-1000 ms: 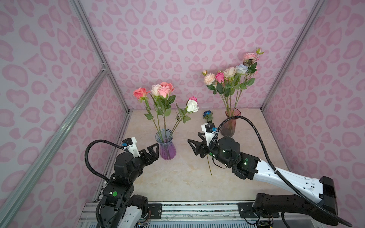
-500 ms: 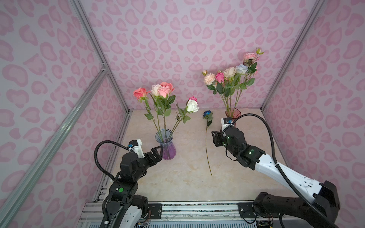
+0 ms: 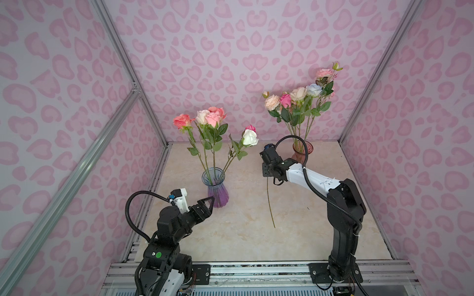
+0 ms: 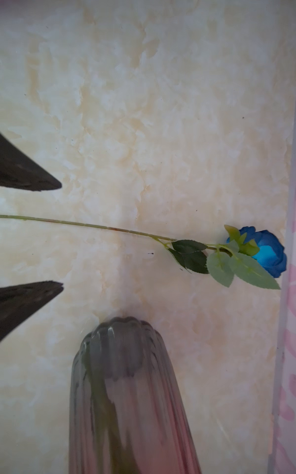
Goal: Arrange the flowers into the vase
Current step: 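Reach down and grasp the blue rose stem with the right gripper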
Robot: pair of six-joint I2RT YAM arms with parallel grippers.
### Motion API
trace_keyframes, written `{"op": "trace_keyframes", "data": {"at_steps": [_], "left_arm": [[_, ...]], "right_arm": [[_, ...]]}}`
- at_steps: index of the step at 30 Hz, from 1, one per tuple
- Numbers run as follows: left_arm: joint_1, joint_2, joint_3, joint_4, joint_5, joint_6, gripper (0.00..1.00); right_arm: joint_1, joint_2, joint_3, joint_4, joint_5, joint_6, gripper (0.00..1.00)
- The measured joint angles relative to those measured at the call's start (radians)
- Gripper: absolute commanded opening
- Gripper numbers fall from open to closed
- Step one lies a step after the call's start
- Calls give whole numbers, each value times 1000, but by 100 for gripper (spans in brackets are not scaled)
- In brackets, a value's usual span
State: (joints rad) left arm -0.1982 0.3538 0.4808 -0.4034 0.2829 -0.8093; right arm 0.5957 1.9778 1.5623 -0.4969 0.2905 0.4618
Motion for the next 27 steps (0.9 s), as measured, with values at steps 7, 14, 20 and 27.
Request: {"op": "trace_keyframes", "data": {"at_steps": [7, 14, 20, 27], "left_arm": [[0, -16, -44, -1, -4, 0, 98], [0, -29, -176, 11, 26, -56, 100], [0, -116, -224, 7, 34, -102, 100], [0, -118, -222, 7, 26, -112, 100]], "right_arm": [[-71, 154, 133, -39, -102, 51, 34], [-122, 277, 266, -75, -221, 46, 35], [-120, 343, 303, -103, -243, 43, 34], [-121, 391, 352, -122, -241, 50, 22]]}}
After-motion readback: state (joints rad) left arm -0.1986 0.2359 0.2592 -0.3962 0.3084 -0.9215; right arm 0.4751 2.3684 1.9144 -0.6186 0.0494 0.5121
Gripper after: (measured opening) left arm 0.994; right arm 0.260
